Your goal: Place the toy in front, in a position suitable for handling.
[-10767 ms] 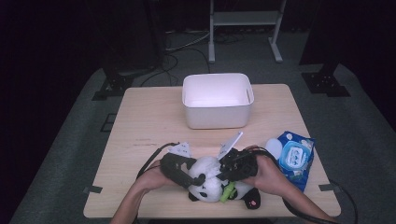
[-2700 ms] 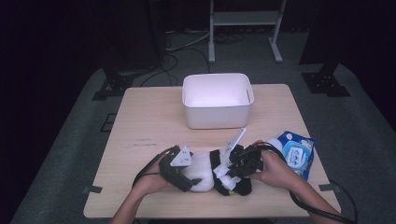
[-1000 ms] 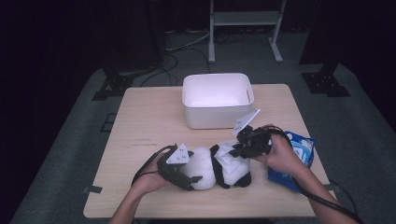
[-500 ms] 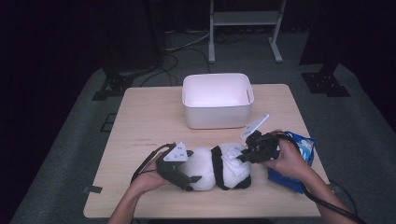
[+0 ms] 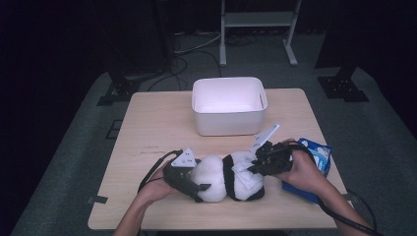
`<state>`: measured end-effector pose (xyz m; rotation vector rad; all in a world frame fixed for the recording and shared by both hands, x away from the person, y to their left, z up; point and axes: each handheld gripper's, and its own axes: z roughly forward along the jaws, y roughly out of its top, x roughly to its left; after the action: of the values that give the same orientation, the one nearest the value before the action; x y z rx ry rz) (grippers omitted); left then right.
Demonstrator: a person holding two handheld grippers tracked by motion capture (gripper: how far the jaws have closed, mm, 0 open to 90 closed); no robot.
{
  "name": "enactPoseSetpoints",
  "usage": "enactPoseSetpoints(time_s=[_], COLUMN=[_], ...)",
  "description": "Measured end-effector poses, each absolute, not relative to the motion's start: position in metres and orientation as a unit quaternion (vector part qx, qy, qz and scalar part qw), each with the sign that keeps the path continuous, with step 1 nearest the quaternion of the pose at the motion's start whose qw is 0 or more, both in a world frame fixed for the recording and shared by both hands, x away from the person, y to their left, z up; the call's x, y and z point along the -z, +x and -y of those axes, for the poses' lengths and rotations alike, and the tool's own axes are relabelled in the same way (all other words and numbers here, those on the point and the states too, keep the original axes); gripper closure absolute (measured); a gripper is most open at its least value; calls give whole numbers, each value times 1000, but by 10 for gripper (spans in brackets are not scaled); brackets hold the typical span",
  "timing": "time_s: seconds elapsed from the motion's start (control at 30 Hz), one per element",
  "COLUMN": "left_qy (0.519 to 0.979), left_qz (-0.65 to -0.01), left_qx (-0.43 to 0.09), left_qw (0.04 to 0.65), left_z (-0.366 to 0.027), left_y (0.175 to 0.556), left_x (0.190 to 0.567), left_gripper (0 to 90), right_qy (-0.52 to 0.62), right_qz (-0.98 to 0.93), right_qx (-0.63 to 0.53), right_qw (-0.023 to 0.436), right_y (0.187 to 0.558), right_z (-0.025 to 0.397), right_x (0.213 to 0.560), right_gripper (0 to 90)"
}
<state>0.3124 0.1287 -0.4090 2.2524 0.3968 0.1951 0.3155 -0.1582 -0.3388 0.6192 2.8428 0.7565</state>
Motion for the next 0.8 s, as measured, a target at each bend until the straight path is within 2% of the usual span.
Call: enactPoseSetpoints(time_s=[0.43,0.8], left_qy=[905,903], left_qz=[-143,-144], left_qx=[-95,-95], left_qw=[390,394], left_z=[-124,-124], left_y=[307,306], left_x=[409,410], left_gripper=[121,121], right_qy=[168,196], right_qz=[-951,-942], right_qx=[-254,-269], right_qw=[44,48], right_y=[331,336], right_z=[103,130], right_x=[343,337], right_gripper=[777,770])
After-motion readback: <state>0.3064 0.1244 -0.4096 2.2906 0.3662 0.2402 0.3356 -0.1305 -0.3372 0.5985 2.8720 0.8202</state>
